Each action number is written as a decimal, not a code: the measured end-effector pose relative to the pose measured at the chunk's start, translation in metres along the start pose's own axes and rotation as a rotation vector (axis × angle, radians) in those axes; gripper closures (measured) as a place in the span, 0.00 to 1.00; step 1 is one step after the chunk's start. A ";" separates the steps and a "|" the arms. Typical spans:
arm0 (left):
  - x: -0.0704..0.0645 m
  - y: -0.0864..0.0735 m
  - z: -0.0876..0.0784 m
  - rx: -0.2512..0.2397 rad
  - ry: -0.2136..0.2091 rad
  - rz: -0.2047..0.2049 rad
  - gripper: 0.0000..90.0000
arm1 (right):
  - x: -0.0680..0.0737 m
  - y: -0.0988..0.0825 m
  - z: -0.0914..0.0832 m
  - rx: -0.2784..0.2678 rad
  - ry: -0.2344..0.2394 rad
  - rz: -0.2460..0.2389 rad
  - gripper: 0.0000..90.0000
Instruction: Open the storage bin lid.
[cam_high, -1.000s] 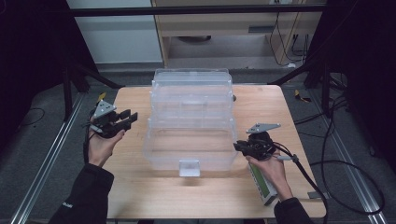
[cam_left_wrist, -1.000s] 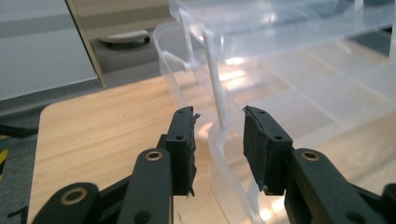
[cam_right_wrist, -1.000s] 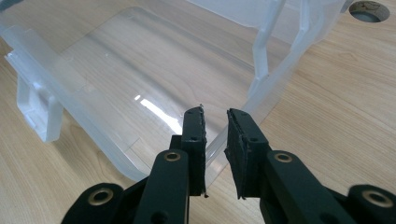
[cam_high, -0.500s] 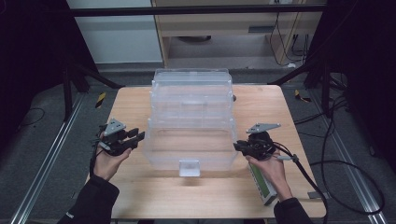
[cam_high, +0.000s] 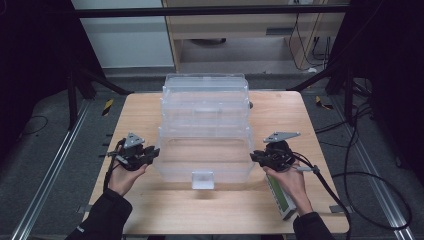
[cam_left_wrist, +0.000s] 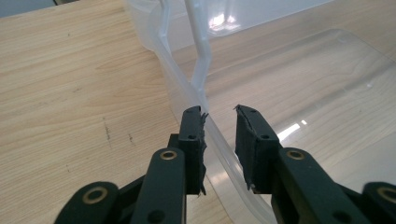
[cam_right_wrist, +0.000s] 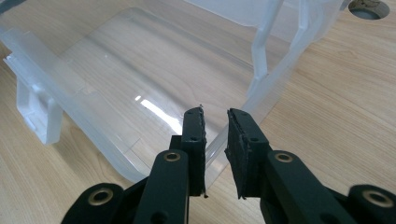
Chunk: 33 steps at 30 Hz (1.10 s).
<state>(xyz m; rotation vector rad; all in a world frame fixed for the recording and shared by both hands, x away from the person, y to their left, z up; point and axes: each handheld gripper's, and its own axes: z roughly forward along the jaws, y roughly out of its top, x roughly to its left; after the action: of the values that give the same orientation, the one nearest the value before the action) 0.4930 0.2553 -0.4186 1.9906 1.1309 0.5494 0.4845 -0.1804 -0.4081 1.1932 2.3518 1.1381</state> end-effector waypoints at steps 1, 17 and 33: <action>0.000 0.000 -0.001 0.002 0.003 0.001 0.80 | 0.000 0.000 0.000 0.000 0.000 0.000 0.86; -0.009 -0.007 -0.007 -0.018 -0.004 -0.010 0.81 | -0.001 0.000 -0.004 0.019 -0.007 -0.025 0.87; -0.001 -0.005 -0.017 -0.059 0.012 -0.002 0.67 | 0.001 0.004 -0.010 -0.028 -0.016 0.022 0.80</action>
<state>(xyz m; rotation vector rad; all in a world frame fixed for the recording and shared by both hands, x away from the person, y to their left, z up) 0.4783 0.2631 -0.4116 1.9378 1.1110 0.5876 0.4806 -0.1838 -0.3987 1.2166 2.3086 1.1608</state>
